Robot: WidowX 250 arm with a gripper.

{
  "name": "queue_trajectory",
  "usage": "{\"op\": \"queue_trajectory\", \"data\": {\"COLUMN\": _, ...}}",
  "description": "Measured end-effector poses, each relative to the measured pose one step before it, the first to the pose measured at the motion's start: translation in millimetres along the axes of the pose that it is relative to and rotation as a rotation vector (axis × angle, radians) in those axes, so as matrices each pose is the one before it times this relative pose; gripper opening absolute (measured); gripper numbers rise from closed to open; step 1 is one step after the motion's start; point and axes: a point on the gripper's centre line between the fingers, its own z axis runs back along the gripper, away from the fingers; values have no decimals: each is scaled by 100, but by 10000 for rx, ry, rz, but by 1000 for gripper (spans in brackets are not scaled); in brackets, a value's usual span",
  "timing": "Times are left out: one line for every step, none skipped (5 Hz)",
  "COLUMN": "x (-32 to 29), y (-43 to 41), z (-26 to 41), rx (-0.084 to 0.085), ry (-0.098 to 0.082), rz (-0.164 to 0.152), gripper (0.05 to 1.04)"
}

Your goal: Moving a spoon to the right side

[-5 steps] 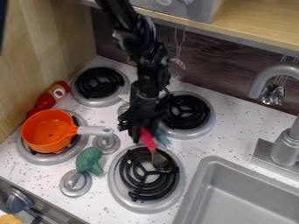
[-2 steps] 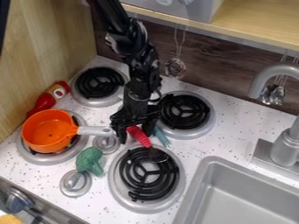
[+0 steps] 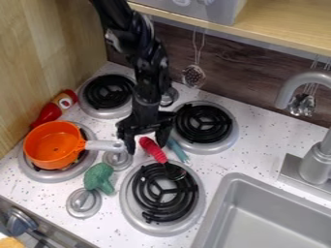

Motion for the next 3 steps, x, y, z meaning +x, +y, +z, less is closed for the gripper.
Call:
{"op": "queue_trajectory", "data": {"x": 394, "y": -376, "z": 2055, "rx": -493, "ry": -315, "rz": -135, "gripper": 1001}}
{"op": "queue_trajectory", "data": {"x": 646, "y": -403, "z": 2040, "rx": -347, "ry": -387, "rz": -346, "gripper": 1001}}
{"op": "queue_trajectory", "data": {"x": -574, "y": 384, "z": 768, "rx": -385, "ry": -422, "rz": -2152, "gripper": 1001}}
